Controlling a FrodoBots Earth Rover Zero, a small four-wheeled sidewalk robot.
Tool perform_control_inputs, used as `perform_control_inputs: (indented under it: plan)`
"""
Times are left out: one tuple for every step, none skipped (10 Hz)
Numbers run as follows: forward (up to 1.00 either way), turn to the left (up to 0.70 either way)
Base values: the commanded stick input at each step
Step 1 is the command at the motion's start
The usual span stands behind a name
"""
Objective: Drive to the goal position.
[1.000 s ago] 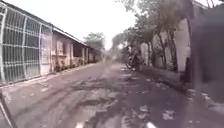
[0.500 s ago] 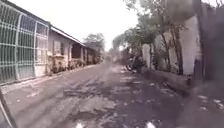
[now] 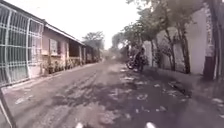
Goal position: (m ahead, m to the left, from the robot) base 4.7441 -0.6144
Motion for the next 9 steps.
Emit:
perform_control_inputs:
  plan:
    - [0.7,0.01]
    - [0.7,0.01]
    - [0.7,0.01]
    - [0.7,0.01]
    - [0.7,0.01]
    - [0.7,0.01]
    - [0.7,0.01]
    - [0.7,0.01]
    - [0.7,0.01]
